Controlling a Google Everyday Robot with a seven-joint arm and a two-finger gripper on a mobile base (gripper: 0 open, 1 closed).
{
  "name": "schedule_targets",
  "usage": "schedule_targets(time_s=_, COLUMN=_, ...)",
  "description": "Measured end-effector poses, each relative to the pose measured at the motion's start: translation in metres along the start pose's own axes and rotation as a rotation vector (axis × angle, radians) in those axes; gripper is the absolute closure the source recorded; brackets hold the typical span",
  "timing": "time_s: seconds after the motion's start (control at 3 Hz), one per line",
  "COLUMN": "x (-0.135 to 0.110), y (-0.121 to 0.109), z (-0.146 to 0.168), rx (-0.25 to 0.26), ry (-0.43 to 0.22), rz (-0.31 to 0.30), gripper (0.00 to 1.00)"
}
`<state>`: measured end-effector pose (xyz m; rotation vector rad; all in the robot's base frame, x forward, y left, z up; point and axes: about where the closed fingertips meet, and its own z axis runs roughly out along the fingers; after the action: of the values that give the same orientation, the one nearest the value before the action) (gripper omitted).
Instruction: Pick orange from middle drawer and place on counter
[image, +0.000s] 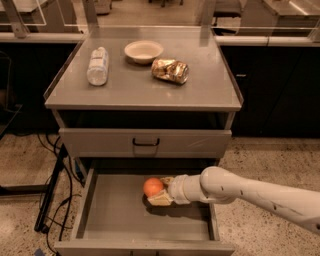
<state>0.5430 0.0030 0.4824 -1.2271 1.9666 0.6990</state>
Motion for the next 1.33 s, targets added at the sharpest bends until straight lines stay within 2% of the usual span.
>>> schedule_targets(time_s=0.67, x=-0.073, y=0.011, z=-0.08, rx=0.042, ry=-0.042, rz=-0.136, gripper=1.0)
schedule_targets(time_s=1.33, x=-0.151, y=0.018, z=-0.161, rx=0.095, ry=-0.036, rz=-0.26, gripper=1.0)
